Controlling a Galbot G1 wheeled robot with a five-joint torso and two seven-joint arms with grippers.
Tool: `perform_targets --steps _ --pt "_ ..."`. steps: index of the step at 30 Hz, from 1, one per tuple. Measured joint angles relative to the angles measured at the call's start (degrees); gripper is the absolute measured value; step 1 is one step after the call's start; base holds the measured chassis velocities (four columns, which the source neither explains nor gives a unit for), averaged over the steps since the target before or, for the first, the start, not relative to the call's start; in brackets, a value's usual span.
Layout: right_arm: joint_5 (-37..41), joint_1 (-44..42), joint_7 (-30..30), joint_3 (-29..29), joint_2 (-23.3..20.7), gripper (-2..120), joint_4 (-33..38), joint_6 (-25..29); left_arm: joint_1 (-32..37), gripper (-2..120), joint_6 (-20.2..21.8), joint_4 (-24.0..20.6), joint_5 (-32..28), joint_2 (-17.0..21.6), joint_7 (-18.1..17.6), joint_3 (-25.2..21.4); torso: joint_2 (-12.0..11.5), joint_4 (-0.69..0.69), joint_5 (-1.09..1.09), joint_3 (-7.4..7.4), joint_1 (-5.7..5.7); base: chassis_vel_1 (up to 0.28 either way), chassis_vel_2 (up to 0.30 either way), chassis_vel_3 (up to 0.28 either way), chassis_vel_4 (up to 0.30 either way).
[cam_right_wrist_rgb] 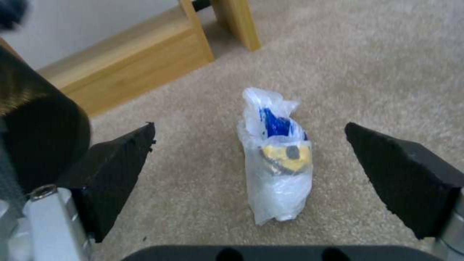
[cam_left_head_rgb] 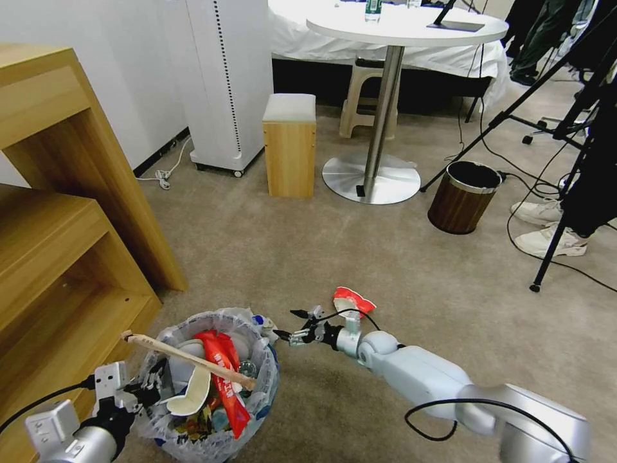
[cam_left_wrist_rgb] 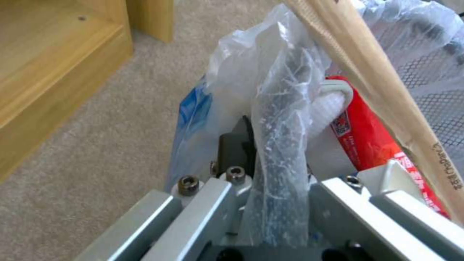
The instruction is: Pick up the trash bin and place the garbage on the floor into it.
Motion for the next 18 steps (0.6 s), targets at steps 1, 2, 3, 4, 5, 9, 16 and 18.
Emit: perform_targets --steps 1,2,3,4,5,9,16,18 --pt "0.0 0.0 0.0 0.0 0.0 100 0.0 0.0 0.0 1 0.0 0.0 0.0 0.0 0.0 0.0 0.0 0.0 0.0 0.0 0.0 0.0 0.0 0.0 0.0" --pt "-0.7 0.3 -0.1 0.3 2.1 100 -3.0 -0.3 0.6 1 -0.2 -0.5 0.0 -0.3 0.2 -0.8 0.0 0.01 0.02 0.0 0.0 0.0 0.0 0.0 0.0" --pt "-0.9 0.4 -0.1 0.5 2.6 100 -3.7 -0.3 0.8 1 -0.2 -0.6 0.1 -0.3 0.2 -1.0 0.0 0.0 0.01 0.0 0.0 0.0 0.0 0.0 0.0" --pt "-1.9 0.6 0.0 1.0 3.6 100 -5.8 -0.3 1.1 1 -0.3 -0.8 0.1 -0.6 0.4 -1.1 0.0 -0.03 -0.01 -0.01 0.0 0.0 0.0 0.0 0.0" --pt "-1.9 0.6 0.0 1.0 3.6 100 -5.8 -0.3 1.1 1 -0.3 -0.8 0.1 -0.6 0.4 -1.1 0.0 -0.03 -0.01 -0.01 0.0 0.0 0.0 0.0 0.0" --pt "-3.1 0.7 0.3 1.6 5.3 100 -8.6 -0.2 1.5 1 -0.6 -0.9 0.5 -1.0 0.8 -1.2 0.0 0.0 0.02 0.0 0.0 0.0 0.0 0.0 0.0" --pt "-5.1 0.8 0.0 2.7 9.0 100 -13.4 -0.3 1.5 1 -0.7 -0.8 0.9 -1.3 1.0 -1.2 0.0 0.0 0.02 0.0 0.0 0.0 0.0 0.0 0.0" --pt "-5.6 0.8 0.0 2.9 9.5 100 -14.0 -0.3 1.6 1 -0.7 -0.8 0.9 -1.4 1.0 -1.2 0.0 -0.01 0.02 0.0 0.0 0.0 0.0 0.0 0.0"
